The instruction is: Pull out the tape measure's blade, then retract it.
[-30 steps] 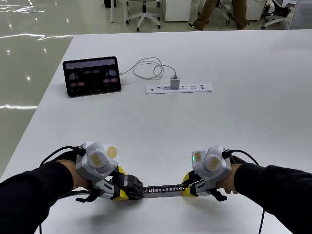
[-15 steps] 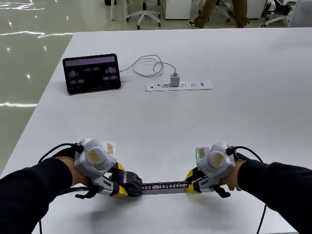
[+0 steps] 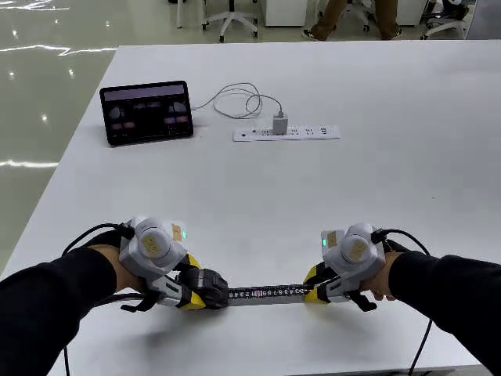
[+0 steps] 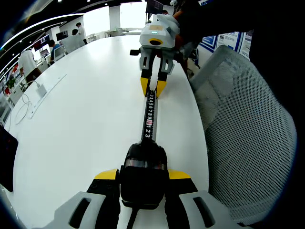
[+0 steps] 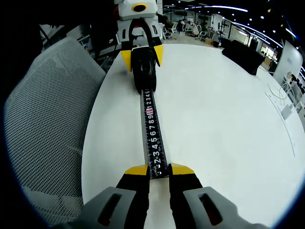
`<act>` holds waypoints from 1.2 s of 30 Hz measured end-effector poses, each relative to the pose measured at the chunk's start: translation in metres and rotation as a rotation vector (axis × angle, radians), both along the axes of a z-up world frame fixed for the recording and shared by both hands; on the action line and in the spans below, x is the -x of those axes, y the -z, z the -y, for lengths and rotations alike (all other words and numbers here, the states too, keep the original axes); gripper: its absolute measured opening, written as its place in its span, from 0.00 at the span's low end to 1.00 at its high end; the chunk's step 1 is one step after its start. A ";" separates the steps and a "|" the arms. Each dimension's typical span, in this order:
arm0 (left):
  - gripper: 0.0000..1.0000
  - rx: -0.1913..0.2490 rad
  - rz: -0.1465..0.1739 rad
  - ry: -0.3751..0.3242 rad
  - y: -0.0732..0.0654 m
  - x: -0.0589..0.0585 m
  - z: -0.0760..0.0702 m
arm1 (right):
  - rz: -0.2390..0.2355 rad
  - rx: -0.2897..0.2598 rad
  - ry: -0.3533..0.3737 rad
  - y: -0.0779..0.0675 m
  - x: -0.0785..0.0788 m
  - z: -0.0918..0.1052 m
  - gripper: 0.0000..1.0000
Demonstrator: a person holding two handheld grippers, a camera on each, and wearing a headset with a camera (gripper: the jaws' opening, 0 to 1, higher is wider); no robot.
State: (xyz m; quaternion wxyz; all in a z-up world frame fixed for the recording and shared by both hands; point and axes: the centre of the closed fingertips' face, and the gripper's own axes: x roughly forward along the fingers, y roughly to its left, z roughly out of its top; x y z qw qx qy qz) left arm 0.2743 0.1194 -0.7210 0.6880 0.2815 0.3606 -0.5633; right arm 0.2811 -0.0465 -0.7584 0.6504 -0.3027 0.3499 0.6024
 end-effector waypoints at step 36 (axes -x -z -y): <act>0.32 -0.002 0.001 -0.004 0.000 0.001 0.001 | 0.004 0.032 0.017 0.000 -0.001 0.035 0.10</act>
